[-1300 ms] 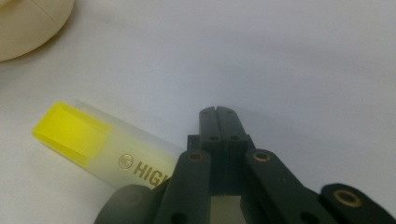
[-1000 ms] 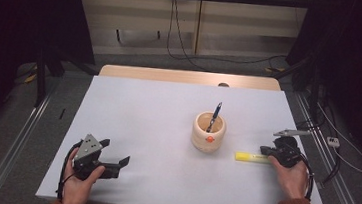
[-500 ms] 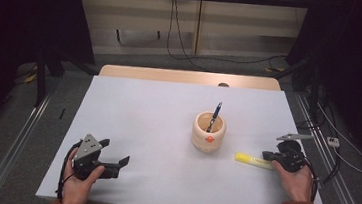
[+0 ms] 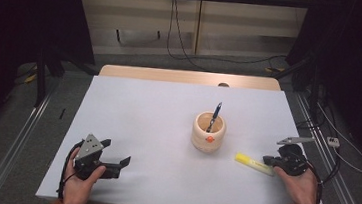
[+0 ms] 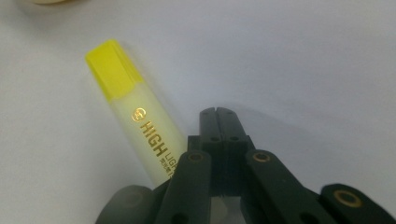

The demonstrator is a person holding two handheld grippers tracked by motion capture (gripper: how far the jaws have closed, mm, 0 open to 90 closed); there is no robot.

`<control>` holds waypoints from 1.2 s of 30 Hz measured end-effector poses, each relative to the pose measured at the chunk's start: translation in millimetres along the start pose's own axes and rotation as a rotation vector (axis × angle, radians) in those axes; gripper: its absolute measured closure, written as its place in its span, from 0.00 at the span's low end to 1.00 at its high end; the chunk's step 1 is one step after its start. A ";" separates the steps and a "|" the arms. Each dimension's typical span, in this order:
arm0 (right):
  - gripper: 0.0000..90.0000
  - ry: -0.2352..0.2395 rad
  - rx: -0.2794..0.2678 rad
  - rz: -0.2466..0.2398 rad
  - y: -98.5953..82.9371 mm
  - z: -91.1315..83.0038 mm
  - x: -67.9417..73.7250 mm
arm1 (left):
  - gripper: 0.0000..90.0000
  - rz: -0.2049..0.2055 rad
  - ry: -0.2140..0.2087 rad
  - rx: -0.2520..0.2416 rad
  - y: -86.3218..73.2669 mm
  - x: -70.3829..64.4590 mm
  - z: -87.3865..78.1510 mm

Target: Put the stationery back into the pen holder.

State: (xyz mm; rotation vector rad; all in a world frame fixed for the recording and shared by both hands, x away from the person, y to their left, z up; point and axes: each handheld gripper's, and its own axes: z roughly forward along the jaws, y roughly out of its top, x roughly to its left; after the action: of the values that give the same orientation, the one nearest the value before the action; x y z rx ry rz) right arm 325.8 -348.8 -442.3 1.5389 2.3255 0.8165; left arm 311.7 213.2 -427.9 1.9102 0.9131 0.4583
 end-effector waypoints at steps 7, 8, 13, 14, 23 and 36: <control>1.00 0.014 0.006 -0.006 -1.9 -1.6 3.7 | 0.09 -0.001 0.007 0.003 0.3 1.4 -0.4; 1.00 0.016 0.007 -0.007 -2.3 -1.9 4.3 | 0.08 -0.005 0.010 0.002 0.3 1.5 -0.4; 1.00 0.022 0.007 -0.013 -3.7 -2.6 7.0 | 0.08 -0.007 0.008 -0.001 0.8 2.3 0.9; 1.00 0.024 0.005 -0.013 -3.9 -3.1 7.2 | 0.08 -0.007 0.007 -0.002 0.9 2.3 1.1; 0.96 0.019 -0.031 -0.004 -4.6 -3.4 2.9 | 0.08 -0.002 0.003 0.002 0.9 2.0 1.1; 0.44 0.019 -0.107 -0.020 3.9 -3.2 2.3 | 0.08 -0.006 0.008 -0.001 -0.9 2.3 -2.6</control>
State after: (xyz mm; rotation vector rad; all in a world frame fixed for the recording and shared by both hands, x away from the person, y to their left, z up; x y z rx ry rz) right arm 326.3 -346.6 -437.3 1.4681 2.2665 0.9390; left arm 311.2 216.8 -427.5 1.9054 0.9230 0.4635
